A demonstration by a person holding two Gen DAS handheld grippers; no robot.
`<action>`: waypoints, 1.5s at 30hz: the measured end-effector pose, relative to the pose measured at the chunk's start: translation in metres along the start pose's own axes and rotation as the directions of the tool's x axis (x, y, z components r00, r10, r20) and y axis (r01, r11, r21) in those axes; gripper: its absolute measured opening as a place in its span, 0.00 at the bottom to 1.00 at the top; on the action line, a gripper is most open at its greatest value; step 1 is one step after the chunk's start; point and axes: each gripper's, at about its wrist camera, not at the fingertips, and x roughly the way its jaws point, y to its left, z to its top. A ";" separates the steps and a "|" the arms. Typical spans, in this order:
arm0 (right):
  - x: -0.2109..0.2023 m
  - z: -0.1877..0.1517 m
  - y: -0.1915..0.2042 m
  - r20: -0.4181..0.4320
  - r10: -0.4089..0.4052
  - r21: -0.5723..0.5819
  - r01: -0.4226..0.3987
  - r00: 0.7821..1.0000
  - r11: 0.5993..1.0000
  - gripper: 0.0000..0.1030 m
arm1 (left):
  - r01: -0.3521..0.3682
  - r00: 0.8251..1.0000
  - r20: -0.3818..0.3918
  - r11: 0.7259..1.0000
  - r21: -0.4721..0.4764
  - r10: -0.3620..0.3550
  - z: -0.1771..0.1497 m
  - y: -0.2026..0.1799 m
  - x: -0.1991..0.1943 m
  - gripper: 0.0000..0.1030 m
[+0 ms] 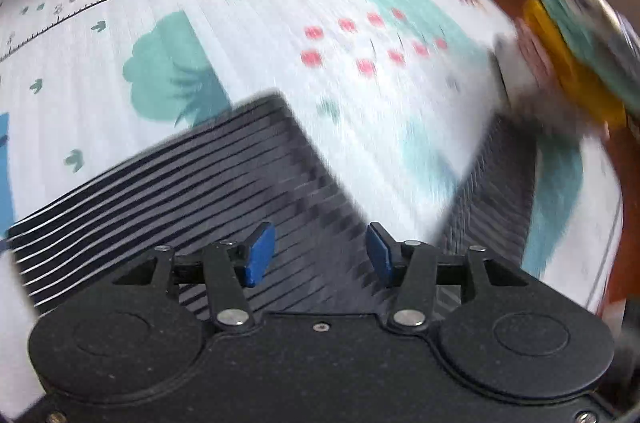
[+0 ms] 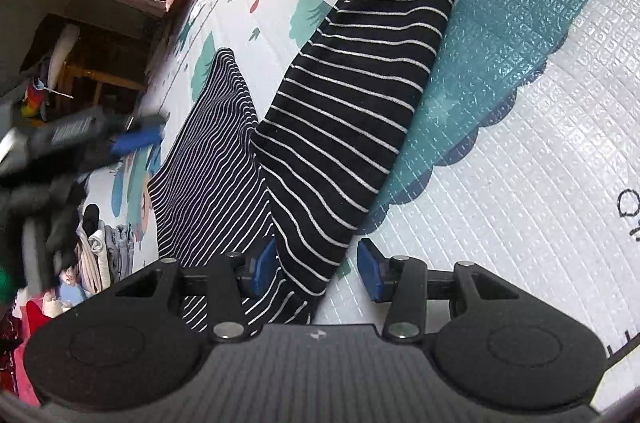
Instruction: Fold clothes
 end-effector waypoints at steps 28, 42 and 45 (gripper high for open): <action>0.004 -0.010 0.020 0.081 -0.018 -0.267 0.039 0.997 0.963 0.07 | -0.295 0.954 -0.062 0.955 -0.038 0.292 0.075 -0.017 0.106 0.15; -0.007 -0.058 0.087 0.188 -0.011 -0.796 0.159 0.982 0.584 0.06 | -0.005 0.993 0.114 0.963 -0.271 0.037 0.049 0.052 0.050 0.07; -0.005 -0.078 0.097 0.183 0.007 -0.882 0.161 0.983 0.443 0.06 | 0.059 0.989 0.146 0.952 -0.300 -0.015 0.045 0.069 0.044 0.07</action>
